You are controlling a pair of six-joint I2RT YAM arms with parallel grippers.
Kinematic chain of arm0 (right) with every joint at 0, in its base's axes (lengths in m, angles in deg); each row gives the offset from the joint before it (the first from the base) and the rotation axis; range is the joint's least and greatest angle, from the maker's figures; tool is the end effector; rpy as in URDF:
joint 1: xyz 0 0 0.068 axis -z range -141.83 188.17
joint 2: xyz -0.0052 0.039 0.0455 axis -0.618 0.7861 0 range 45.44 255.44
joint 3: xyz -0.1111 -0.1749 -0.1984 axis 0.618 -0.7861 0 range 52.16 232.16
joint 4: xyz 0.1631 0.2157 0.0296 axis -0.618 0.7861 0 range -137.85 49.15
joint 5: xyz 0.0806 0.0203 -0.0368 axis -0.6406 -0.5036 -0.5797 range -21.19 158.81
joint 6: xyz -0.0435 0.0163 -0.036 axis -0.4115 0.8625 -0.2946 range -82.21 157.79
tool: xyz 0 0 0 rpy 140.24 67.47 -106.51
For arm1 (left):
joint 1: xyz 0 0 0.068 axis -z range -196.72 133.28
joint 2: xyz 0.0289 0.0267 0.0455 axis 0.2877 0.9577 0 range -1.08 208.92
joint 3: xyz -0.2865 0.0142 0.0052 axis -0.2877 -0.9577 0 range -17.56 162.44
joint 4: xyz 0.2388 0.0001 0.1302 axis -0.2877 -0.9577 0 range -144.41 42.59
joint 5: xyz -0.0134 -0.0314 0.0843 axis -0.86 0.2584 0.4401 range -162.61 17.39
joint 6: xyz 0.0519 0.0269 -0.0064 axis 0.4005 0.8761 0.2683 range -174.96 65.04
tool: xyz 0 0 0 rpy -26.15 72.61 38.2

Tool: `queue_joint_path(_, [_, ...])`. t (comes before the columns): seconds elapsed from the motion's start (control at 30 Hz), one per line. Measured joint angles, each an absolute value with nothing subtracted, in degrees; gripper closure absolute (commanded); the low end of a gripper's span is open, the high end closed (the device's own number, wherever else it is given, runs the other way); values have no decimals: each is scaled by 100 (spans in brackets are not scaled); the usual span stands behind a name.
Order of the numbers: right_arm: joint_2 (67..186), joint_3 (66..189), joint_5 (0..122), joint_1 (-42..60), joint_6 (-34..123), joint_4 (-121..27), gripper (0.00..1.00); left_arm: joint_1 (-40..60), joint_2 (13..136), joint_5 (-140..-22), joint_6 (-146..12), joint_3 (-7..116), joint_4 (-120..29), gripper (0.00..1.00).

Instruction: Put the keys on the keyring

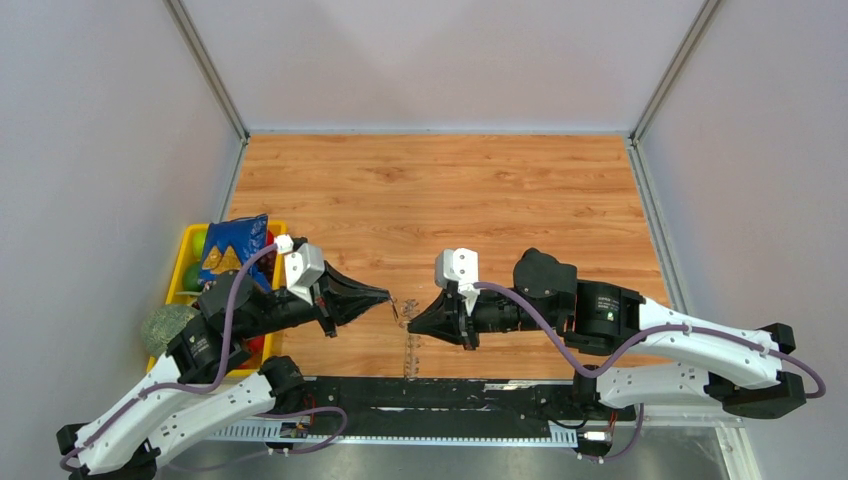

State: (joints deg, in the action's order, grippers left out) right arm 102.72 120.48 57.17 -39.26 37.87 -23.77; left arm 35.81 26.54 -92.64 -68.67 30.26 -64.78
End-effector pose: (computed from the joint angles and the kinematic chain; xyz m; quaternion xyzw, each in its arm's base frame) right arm 0.0400 0.2188 0.4297 -0.5359 0.5686 0.4494 0.4331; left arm 0.0534 -0.0938 0.3930 0.3444 0.5985 -0.4902 0.5319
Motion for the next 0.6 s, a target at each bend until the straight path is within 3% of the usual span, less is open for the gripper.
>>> queue_joint_path(0.6, [10440,12048,6051,-3910,4136,-2827,100,3581,2403,-9461,-6743,3096,-6478,100])
